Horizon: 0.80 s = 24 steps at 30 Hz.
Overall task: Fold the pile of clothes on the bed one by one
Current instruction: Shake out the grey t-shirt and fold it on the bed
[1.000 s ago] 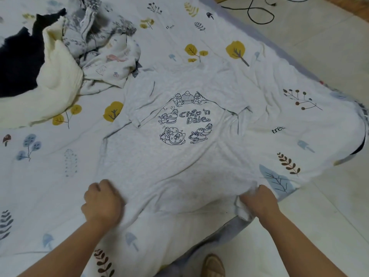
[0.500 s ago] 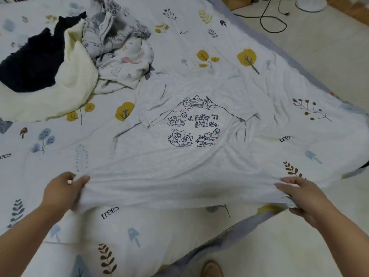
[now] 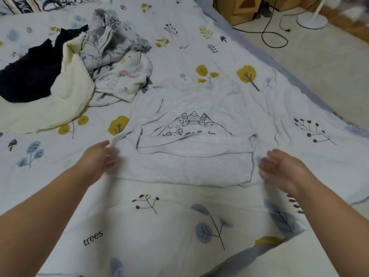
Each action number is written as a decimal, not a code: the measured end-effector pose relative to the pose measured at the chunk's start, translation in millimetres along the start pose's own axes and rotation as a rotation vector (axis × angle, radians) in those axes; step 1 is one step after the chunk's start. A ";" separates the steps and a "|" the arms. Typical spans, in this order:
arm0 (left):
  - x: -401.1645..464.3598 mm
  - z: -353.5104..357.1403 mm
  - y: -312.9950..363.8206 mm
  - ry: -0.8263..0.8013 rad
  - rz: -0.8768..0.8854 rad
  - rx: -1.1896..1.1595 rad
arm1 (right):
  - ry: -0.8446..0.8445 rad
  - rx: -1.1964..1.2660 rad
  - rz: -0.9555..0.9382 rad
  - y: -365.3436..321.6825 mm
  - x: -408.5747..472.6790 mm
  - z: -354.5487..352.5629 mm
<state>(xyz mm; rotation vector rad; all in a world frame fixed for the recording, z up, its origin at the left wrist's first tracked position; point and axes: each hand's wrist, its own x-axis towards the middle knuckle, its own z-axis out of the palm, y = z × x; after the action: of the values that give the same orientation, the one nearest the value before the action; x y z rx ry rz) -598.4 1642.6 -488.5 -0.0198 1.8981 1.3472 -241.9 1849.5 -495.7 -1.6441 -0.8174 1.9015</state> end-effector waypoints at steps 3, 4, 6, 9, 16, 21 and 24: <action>10.6 20.6 -16.0 0.083 0.126 0.409 | 0.109 -0.469 -0.106 11.7 14.9 1.2; 12.9 24.8 -18.0 0.123 0.162 0.538 | 0.153 -0.613 -0.147 13.6 17.0 1.4; 18.9 30.9 -20.6 0.169 0.234 0.803 | 0.210 -0.794 -0.196 13.7 20.7 0.4; 37.7 32.5 -23.7 0.180 0.363 1.103 | 0.214 -0.921 -0.269 11.4 32.0 1.8; 61.5 44.2 -13.8 0.094 0.449 1.497 | 0.242 -1.028 -0.235 -8.8 58.3 25.9; 89.2 45.5 9.5 0.192 0.463 1.446 | 0.335 -1.066 -0.288 -23.4 77.2 19.6; 88.9 42.3 38.6 0.037 0.400 0.927 | 0.437 -0.870 -0.334 -32.8 76.0 11.5</action>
<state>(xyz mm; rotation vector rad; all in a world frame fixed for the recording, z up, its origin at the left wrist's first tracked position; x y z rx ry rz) -651.4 1729.6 -516.6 0.8318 2.4693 0.5711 -265.3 1924.6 -523.8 -2.0976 -1.7229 0.9169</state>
